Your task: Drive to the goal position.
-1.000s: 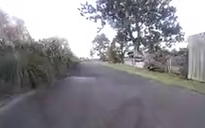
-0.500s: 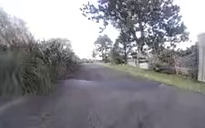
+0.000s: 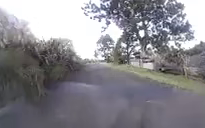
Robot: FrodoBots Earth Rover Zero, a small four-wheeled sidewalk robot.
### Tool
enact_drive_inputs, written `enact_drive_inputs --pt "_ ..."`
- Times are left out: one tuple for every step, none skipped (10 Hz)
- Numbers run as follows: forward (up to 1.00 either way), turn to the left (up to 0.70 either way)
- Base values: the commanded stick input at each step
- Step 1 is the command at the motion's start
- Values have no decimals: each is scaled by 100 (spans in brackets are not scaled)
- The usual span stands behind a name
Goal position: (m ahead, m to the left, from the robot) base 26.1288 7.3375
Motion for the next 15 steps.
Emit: enact_drive_inputs --pt "85 0" --pt "85 0" --pt "85 0" --pt "85 0" --pt "85 0" --pt "85 0" --pt "85 0" --pt "85 0" --pt "85 0" --pt "85 0" --pt "85 0" --pt "85 0" --pt "85 0" --pt "85 0" --pt "85 0"
